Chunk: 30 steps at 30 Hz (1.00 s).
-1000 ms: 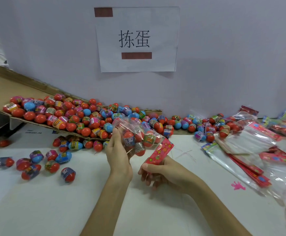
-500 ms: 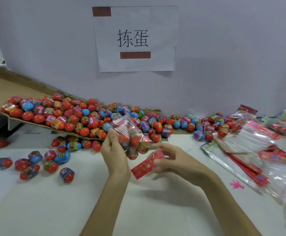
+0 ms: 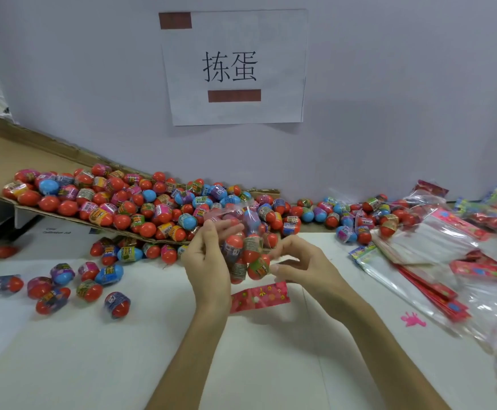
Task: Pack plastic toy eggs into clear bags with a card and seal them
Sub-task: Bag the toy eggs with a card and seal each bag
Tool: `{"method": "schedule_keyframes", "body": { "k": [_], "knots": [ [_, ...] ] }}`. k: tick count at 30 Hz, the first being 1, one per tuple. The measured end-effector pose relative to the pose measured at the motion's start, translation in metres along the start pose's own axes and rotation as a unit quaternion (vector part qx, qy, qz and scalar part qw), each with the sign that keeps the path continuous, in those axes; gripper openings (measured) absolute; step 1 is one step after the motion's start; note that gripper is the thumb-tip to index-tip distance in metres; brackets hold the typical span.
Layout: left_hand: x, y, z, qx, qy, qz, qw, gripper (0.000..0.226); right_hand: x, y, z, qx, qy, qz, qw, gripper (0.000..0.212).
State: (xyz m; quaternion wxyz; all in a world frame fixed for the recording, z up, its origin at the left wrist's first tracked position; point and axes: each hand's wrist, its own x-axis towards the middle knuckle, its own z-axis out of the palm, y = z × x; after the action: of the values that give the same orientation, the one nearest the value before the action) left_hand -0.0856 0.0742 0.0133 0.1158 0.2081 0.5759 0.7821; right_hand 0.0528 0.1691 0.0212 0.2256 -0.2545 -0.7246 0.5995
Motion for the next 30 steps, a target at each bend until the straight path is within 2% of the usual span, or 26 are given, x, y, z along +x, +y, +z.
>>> {"method": "schedule_keyframes", "body": {
  "k": [2,3,5,8,14,18,22,24,26,30],
  "knots": [
    [-0.003,-0.002,0.004,0.015,-0.034,-0.006,0.999,0.04,0.0,-0.002,0.001,0.047,0.01,0.014,0.999,0.046],
    [-0.005,-0.004,0.006,0.023,-0.048,-0.011,0.999,0.039,0.001,-0.003,0.002,0.064,0.021,0.023,0.997,0.05],
    [-0.009,-0.006,0.01,0.046,-0.074,-0.016,0.996,0.038,0.002,-0.004,0.005,0.068,0.054,0.036,0.996,0.039],
    [-0.008,-0.005,0.011,0.046,-0.11,-0.026,0.993,0.039,0.004,-0.001,0.006,0.046,0.106,0.027,0.993,0.006],
    [-0.011,-0.002,0.011,0.019,-0.145,-0.082,0.986,0.039,0.004,0.001,0.003,0.036,0.129,0.008,0.991,0.008],
    [-0.011,-0.002,0.011,0.008,-0.214,-0.153,0.965,0.053,0.003,0.001,-0.001,0.082,0.18,0.0,0.98,0.012],
    [-0.011,-0.004,0.007,0.043,-0.336,-0.169,0.926,0.039,0.001,0.001,-0.007,0.12,0.224,-0.036,0.966,0.012],
    [-0.012,-0.006,0.007,0.065,-0.356,-0.175,0.916,0.037,0.002,0.001,-0.01,0.115,0.245,-0.043,0.962,0.009],
    [-0.012,-0.008,0.008,0.08,-0.343,-0.164,0.922,0.036,0.004,0.002,-0.01,0.105,0.225,-0.031,0.968,0.008],
    [-0.008,-0.009,0.006,0.069,-0.325,-0.16,0.929,0.039,0.003,0.002,-0.009,0.096,0.148,0.002,0.984,0.021]
  ]
}}
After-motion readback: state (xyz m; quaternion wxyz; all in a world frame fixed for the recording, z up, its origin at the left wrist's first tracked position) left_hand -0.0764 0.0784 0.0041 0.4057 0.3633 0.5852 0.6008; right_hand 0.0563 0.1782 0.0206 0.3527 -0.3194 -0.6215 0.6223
